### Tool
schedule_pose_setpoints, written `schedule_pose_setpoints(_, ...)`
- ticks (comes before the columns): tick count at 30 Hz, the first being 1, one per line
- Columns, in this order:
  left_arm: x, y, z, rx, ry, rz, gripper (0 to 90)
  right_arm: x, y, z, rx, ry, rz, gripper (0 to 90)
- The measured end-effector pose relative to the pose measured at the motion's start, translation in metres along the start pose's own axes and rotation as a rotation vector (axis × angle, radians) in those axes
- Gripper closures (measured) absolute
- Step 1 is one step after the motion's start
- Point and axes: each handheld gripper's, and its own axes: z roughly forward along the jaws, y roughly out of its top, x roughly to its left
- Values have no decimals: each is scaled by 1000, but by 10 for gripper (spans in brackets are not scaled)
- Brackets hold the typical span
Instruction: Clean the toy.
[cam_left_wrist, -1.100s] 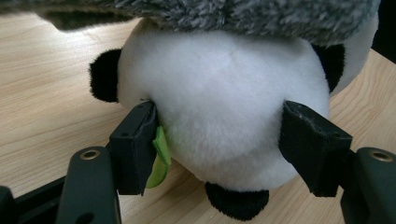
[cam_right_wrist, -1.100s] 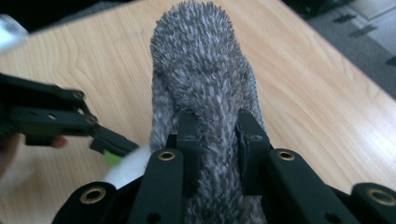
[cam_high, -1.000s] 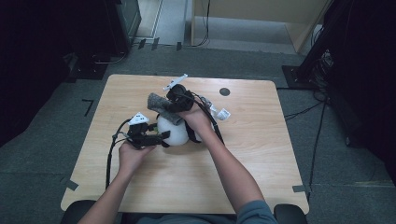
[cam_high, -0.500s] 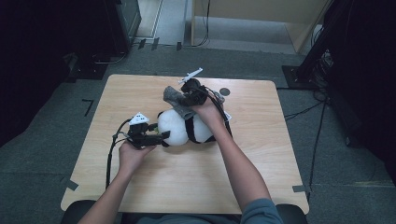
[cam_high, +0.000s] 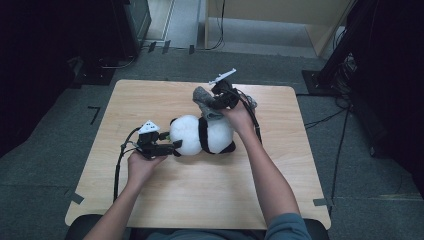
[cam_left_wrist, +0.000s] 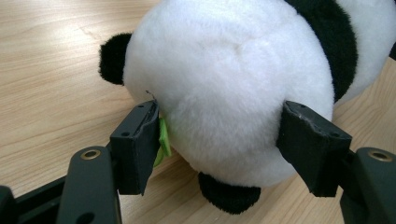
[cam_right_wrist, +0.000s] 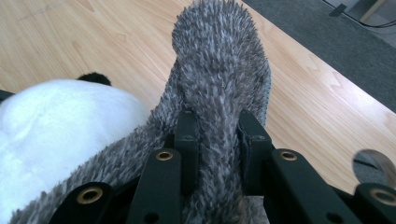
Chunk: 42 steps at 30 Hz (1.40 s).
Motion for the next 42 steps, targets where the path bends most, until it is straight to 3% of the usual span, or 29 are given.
schedule_pose_setpoints(11,1,0,1,-12,-7,3,315,-27,-14,-12,13,-41,41,746)
schedule_pose_setpoints(18,1,0,1,-9,-7,5,315,-38,-22,-21,34,-76,53,750)
schedule_pose_setpoints(22,1,0,1,-9,-6,7,314,-41,-23,-29,17,-71,64,765)
schedule_pose_setpoints(27,0,0,1,-9,-4,9,314,-30,-8,-39,-26,-50,27,774)
schedule_pose_setpoints(32,0,0,1,-8,-3,11,314,-8,13,-43,-42,-25,-21,774)
schedule_pose_setpoints(42,1,0,1,-11,-3,10,314,39,51,-27,-54,54,-97,773)
